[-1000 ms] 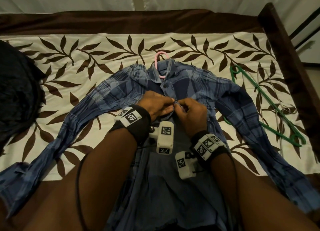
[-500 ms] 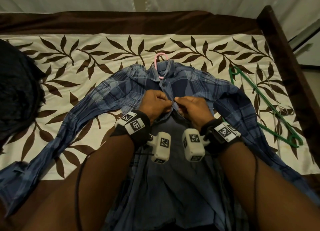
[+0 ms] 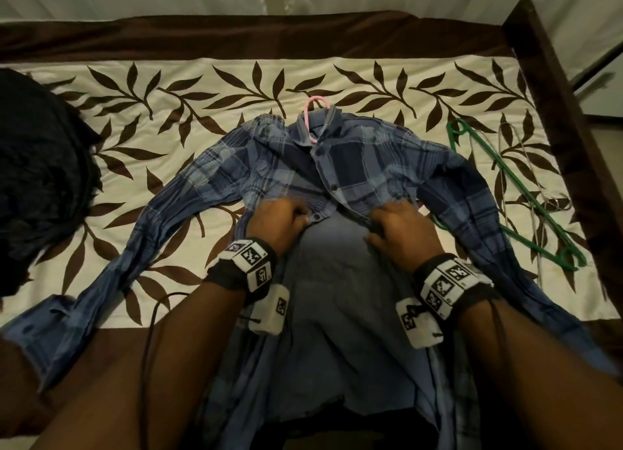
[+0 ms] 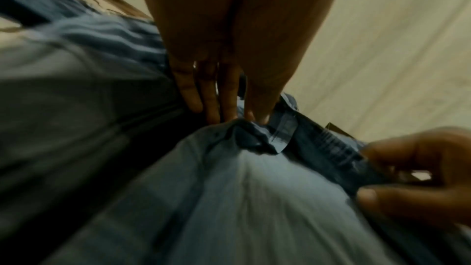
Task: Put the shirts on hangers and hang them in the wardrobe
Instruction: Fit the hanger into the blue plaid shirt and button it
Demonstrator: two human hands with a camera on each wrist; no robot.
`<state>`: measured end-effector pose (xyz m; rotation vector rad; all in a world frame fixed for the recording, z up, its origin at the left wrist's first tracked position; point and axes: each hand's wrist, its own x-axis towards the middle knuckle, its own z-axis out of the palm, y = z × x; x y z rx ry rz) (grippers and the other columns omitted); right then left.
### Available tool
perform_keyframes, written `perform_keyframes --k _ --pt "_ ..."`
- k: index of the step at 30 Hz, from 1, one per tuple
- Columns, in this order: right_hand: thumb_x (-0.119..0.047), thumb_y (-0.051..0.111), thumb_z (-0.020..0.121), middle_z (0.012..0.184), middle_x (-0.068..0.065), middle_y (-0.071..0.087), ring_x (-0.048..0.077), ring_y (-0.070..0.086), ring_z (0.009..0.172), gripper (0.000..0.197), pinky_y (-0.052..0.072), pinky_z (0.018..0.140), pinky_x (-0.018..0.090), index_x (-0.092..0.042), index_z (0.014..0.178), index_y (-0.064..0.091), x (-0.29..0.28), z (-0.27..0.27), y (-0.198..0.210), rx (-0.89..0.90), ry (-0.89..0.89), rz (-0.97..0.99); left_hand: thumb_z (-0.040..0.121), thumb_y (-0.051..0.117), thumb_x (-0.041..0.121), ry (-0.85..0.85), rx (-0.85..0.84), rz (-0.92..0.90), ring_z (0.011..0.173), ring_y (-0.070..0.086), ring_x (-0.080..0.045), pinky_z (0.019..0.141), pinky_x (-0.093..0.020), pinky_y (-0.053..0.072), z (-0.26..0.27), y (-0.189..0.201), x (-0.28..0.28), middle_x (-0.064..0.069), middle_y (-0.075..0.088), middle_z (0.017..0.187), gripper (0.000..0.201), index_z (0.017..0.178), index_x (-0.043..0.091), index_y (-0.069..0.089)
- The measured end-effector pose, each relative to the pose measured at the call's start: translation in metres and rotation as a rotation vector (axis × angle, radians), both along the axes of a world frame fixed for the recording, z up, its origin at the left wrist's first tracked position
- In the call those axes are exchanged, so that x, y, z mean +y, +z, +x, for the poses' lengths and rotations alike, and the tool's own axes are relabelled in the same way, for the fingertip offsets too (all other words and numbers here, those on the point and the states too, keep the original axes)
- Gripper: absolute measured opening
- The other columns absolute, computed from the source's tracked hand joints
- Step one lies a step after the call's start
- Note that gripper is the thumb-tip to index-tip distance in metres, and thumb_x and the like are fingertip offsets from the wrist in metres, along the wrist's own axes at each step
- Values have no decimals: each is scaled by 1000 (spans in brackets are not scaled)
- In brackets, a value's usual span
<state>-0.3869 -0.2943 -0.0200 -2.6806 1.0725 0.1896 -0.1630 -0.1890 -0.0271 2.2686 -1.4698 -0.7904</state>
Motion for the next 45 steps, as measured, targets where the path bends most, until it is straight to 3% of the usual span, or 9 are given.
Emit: perform_keyframes --k 6,12,17,23,27,31,34,39,45 --pt "-29 61 95 90 11 65 32 59 89 23 46 79 41 -12 86 74 16 0 7 -244 -130 -50 90 61 20 -94 -170 -12 103 62 -35 82 -40 48 -18 3 27 -14 67 108 24 113 19 69" --pt "-20 71 87 65 2 66 19 63 67 20 47 66 29 -12 69 70 31 19 7 -424 -468 379 94 59 31 -117 -80 34 90 61 -33 74 -35 41 -63 1 41 -16 64 94 22 91 10 64" --pt "-10 71 82 48 -5 53 15 55 53 43 46 63 29 -16 44 52 34 24 -1 -383 -529 434 97 55 31 -20 -112 36 89 61 -31 72 -36 44 -63 1 35 -15 64 94 30 88 9 72" --pt "-2 69 82 76 9 71 20 65 72 6 54 74 27 -6 82 73 46 26 -2 -530 -499 386 95 57 15 79 -18 -11 94 65 -29 76 -31 45 -59 6 4 -13 72 97 19 99 9 75" --pt "-8 69 87 72 11 70 19 63 66 9 54 69 27 -5 80 73 42 26 -10 -616 -512 443 94 63 24 69 -38 59 96 65 -31 76 -34 48 -57 -9 -3 -13 72 99 17 100 13 74" --pt "-4 68 88 71 9 69 10 63 60 9 51 60 16 -7 80 71 42 24 -13 -686 -552 490 93 61 26 26 -126 52 94 65 -32 74 -36 49 -60 -12 -5 -12 70 100 16 96 16 72" --pt "-3 69 87 69 5 70 14 67 62 13 56 62 23 -14 79 70 43 22 -15 -722 -586 510 96 52 29 58 -125 73 90 63 -35 71 -38 47 -61 -14 -7 -16 67 98 25 94 11 68" --pt "-5 70 86 72 -2 69 7 64 64 8 55 68 21 -11 91 74 44 23 -11 -808 -611 460 88 64 21 208 179 51 73 66 -22 69 -33 53 -46 -10 -9 -8 70 75 22 75 5 71" --pt "-2 69 86 84 2 70 1 60 68 22 51 69 9 -4 107 73 51 41 8 -828 -409 405 89 71 13 303 475 -37 45 56 -10 52 -23 47 -46 11 -3 -6 65 57 23 67 10 69"
